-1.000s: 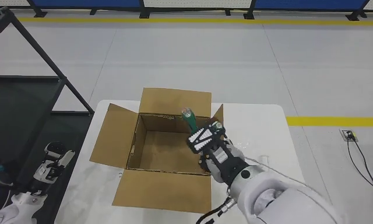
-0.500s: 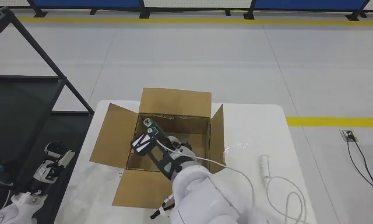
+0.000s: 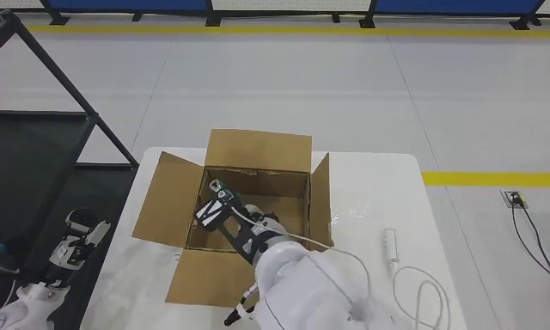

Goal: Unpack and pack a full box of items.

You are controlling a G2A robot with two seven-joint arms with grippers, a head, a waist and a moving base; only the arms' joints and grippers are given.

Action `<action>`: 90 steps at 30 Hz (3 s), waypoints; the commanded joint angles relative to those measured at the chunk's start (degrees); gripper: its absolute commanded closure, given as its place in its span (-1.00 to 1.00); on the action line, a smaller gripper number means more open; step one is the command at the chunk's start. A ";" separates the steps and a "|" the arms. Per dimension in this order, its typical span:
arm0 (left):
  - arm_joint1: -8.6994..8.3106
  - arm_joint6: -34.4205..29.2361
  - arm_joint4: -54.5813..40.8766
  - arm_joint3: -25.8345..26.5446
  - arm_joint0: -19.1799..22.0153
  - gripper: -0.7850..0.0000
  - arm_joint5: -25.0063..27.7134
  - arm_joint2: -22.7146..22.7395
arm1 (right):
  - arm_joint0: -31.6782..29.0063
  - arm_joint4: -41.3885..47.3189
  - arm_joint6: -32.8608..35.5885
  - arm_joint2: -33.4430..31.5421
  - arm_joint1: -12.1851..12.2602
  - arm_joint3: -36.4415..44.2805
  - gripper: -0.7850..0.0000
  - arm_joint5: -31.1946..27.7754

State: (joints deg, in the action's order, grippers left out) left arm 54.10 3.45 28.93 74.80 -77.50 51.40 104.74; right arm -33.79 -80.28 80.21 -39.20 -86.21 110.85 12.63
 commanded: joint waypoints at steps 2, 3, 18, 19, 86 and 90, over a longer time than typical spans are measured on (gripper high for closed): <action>0.00 0.00 0.00 0.00 0.00 -1.00 0.00 0.00 | 1.59 4.76 -3.57 -0.80 -0.97 -5.17 1.00 -0.43; 0.00 0.00 0.00 0.00 0.00 -1.00 0.00 0.00 | 2.68 5.97 -4.34 -0.48 -1.46 -6.96 1.00 -0.57; 0.00 0.00 0.00 0.00 0.00 -1.00 0.00 0.00 | 23.94 21.61 -7.01 8.09 -12.49 -47.95 1.00 -1.32; 0.00 0.00 0.00 0.00 0.00 -1.00 0.00 0.00 | 24.72 22.15 -7.32 8.17 -13.04 -50.78 1.00 -1.18; 0.00 0.00 0.00 0.00 0.00 -1.00 0.00 0.00 | 30.74 29.01 -15.12 14.30 -28.79 -98.56 1.00 -21.47; 0.00 0.00 0.00 0.00 0.00 -1.00 0.00 0.00 | 30.74 29.01 -15.12 14.30 -28.79 -98.56 1.00 -21.47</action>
State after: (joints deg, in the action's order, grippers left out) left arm 54.10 3.45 28.93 74.80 -77.50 51.40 104.74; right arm -3.06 -51.26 65.07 -24.90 -115.00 12.29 -8.86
